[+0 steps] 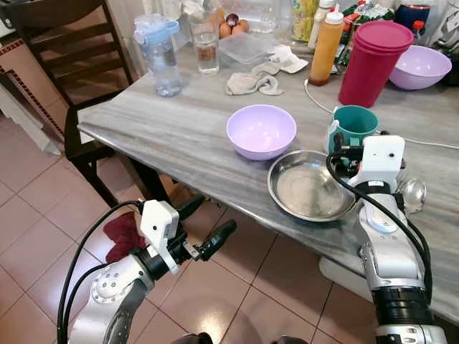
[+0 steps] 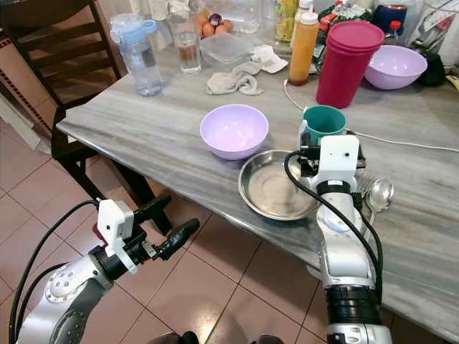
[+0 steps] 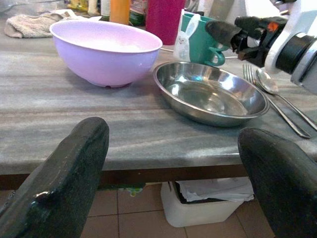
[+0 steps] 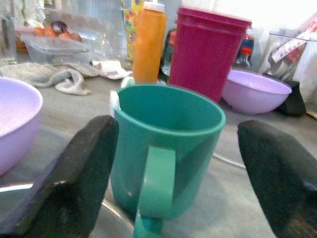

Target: Setting the table

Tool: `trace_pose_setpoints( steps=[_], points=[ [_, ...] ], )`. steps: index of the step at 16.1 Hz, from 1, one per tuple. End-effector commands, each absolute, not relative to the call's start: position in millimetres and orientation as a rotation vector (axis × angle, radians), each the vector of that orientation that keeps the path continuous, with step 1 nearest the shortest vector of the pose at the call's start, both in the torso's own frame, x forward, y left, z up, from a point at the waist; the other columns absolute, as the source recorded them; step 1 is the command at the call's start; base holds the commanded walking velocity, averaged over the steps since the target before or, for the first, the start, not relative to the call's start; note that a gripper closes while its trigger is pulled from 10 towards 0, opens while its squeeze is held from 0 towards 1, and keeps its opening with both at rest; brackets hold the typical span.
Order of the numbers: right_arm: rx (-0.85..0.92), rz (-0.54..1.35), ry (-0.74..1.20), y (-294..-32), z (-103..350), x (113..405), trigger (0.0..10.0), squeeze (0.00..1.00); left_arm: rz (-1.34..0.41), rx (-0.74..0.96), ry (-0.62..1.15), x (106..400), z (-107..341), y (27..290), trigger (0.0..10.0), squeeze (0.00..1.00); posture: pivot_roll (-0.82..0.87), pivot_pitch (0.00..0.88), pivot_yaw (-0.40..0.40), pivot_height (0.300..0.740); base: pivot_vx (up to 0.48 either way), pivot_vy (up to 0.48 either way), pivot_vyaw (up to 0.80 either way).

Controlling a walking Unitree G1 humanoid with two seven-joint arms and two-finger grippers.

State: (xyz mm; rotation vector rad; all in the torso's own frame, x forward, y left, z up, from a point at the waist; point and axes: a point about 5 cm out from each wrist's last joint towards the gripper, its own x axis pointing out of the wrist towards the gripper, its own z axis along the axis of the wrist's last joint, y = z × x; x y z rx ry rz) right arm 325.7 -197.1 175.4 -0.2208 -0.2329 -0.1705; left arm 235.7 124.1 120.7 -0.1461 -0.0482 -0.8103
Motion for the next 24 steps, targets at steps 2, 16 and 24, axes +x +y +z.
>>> trace_pose_setpoints(
  steps=[2,16,24],
  points=[
    [-0.255,-0.165,-0.267,-191.5,177.6,318.9,10.0,1.0,-0.793,-0.136,-0.051,235.4,121.5,126.2,10.0,0.0,-0.14,0.151,0.08,0.74,0.0,0.0,0.0],
    [-0.467,-0.074,-0.393,-152.5,183.5,292.7,10.0,0.0,-0.21,-0.066,-0.061,276.4,111.5,171.7,10.0,0.0,-0.12,0.08,0.059,0.74,0.0,0.0,0.23],
    [-0.45,0.018,-0.39,-139.2,179.1,292.4,10.0,0.0,-0.025,0.017,-0.051,281.1,101.9,184.6,10.0,0.0,-0.11,0.064,0.054,0.74,0.0,0.0,0.8]
  ],
)
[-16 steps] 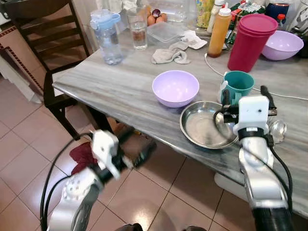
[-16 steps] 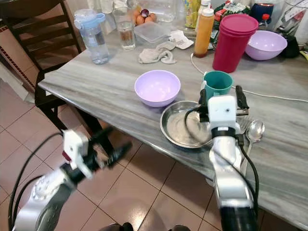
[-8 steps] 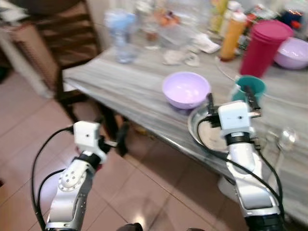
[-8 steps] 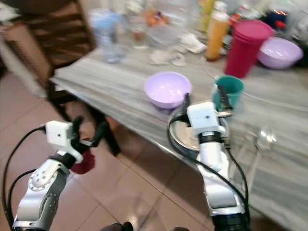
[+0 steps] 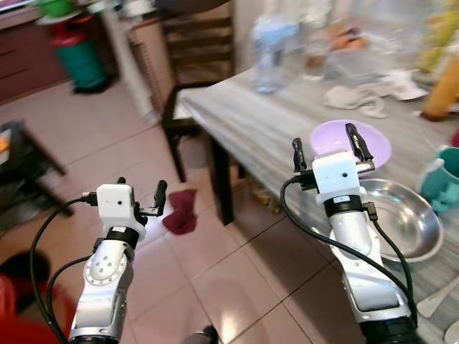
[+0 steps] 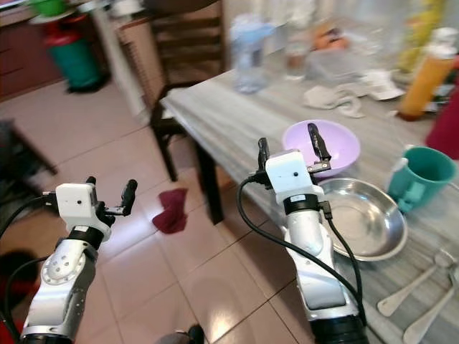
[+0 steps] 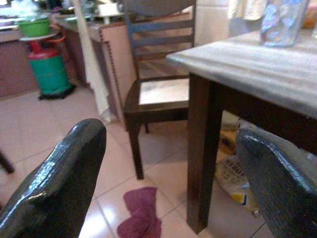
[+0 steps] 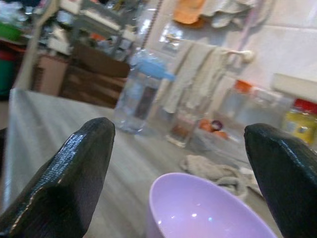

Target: Setting the table

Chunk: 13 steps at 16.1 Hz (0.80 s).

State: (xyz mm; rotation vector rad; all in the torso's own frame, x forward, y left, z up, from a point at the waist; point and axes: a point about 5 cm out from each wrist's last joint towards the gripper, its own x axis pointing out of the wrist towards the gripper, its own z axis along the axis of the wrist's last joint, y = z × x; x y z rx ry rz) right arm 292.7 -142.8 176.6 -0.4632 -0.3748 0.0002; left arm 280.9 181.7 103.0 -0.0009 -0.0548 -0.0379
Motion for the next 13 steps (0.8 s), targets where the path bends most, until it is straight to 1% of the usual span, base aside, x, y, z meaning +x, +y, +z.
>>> trace_pose_setpoints(
  steps=[1,7,9,13],
  points=[
    [-0.448,0.026,-0.389,-138.1,178.5,292.1,10.0,0.0,-0.021,0.026,-0.048,281.0,100.6,185.0,10.0,0.0,-0.11,0.062,0.051,0.74,0.0,0.0,0.8],
    [-0.409,0.101,-0.369,-129.2,171.4,291.1,10.0,0.0,0.106,0.112,-0.012,280.0,84.9,202.6,10.0,0.0,-0.11,0.058,0.046,0.74,0.0,0.0,0.8],
    [-0.375,0.107,-0.33,-129.8,164.1,292.5,10.0,0.0,0.141,0.136,0.011,278.2,77.3,207.9,10.0,0.0,-0.11,0.056,0.047,0.74,0.0,0.0,0.8],
    [-0.332,0.12,-0.234,-134.4,139.6,295.2,10.0,0.0,0.181,0.171,0.079,270.7,55.2,215.5,10.0,0.0,-0.1,0.048,0.041,0.74,0.0,0.0,0.57]
  ],
)
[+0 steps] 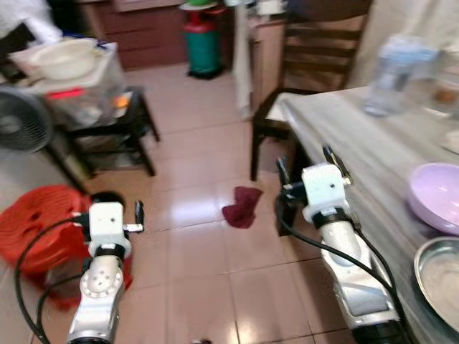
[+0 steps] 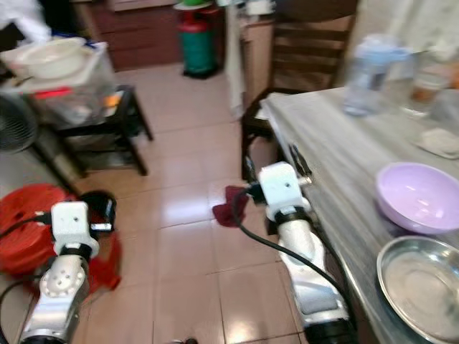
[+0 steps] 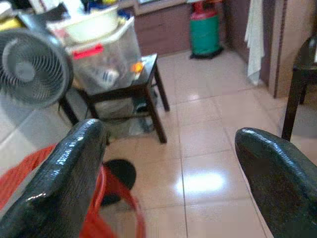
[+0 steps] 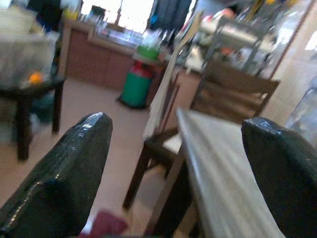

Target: Setting the table

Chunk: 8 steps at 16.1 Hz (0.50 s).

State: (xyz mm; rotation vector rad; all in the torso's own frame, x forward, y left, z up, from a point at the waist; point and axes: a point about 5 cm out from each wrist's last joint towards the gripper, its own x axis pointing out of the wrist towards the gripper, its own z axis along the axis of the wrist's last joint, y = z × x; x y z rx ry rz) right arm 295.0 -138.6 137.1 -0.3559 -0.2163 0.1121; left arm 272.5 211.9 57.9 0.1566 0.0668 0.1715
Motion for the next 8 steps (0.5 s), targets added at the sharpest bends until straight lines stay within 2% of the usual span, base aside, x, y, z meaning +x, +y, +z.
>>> trace_pose_setpoints(
  steps=[1,4,8],
  points=[
    [-0.335,0.129,-0.221,-133.3,135.7,295.6,10.0,0.0,0.179,0.175,0.101,268.9,49.8,215.6,10.0,0.0,-0.1,0.046,0.039,0.74,0.0,0.0,0.0],
    [-0.266,0.116,-0.057,-136.0,98.7,300.4,10.0,0.0,0.125,0.126,0.271,258.8,11.6,207.5,10.0,0.0,-0.09,0.035,0.027,0.74,0.0,0.0,0.0],
    [-0.279,0.117,0.172,-143.1,40.6,296.2,10.0,0.0,0.061,0.155,0.49,237.6,-30.9,198.4,10.0,0.0,-0.09,0.018,0.009,0.74,0.0,0.0,0.0]
  ],
)
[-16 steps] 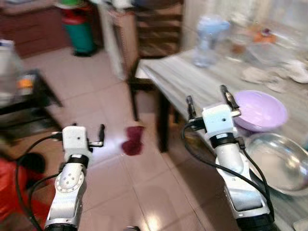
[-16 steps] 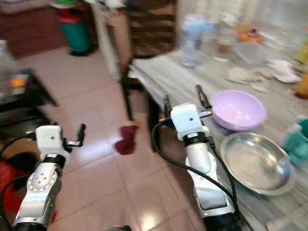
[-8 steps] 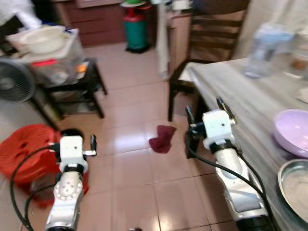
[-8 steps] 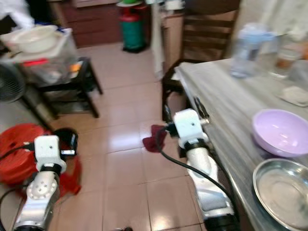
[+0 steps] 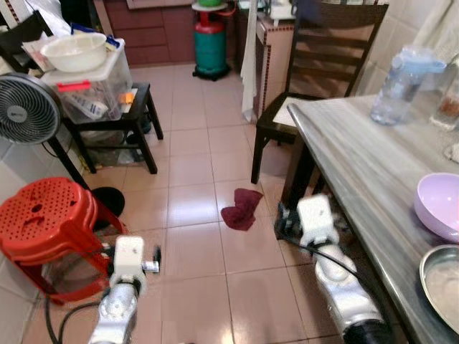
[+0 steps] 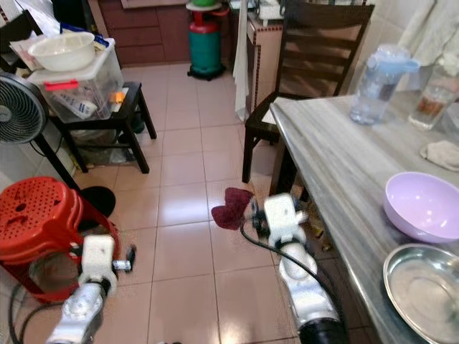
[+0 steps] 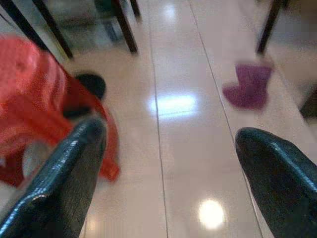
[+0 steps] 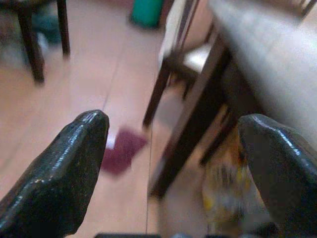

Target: Setting the table

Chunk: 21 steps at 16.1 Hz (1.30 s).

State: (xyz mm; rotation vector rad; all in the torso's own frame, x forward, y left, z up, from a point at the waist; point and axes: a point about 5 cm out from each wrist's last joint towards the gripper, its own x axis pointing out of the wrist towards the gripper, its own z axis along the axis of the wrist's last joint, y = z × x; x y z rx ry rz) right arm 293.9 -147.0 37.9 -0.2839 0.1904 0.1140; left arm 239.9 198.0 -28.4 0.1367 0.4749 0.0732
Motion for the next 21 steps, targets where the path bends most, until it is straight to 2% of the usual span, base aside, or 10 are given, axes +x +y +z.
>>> trace_pose_setpoints(
  steps=[1,5,9,13,21],
  points=[
    [-0.283,0.129,0.221,-143.2,30.5,294.7,10.0,0.0,0.055,0.151,0.519,234.8,-35.4,197.5,10.0,0.0,-0.09,0.013,0.004,0.74,0.0,0.0,0.0],
    [-0.322,0.162,0.539,-157.4,-22.5,270.3,10.0,0.0,0.034,0.219,0.668,216.2,-56.0,201.5,10.0,0.0,-0.06,0.0,-0.041,0.74,0.0,0.0,0.0],
    [-0.411,0.261,0.701,-160.6,-46.8,245.7,10.0,0.0,0.067,0.212,0.752,206.3,-65.1,201.2,10.0,0.0,-0.02,0.0,-0.091,0.74,0.0,0.0,0.0],
    [-0.379,0.244,0.785,-166.2,-56.6,233.4,10.0,0.0,0.023,0.221,0.778,204.5,-68.4,193.0,10.0,0.0,-0.02,0.0,-0.077,0.74,0.0,0.156,0.0],
    [-0.326,0.197,0.833,-169.7,-64.6,221.2,10.0,0.0,-0.025,0.301,0.849,191.5,-75.4,200.5,10.0,0.0,-0.05,0.0,-0.033,0.74,0.0,0.0,0.0]
  ],
)
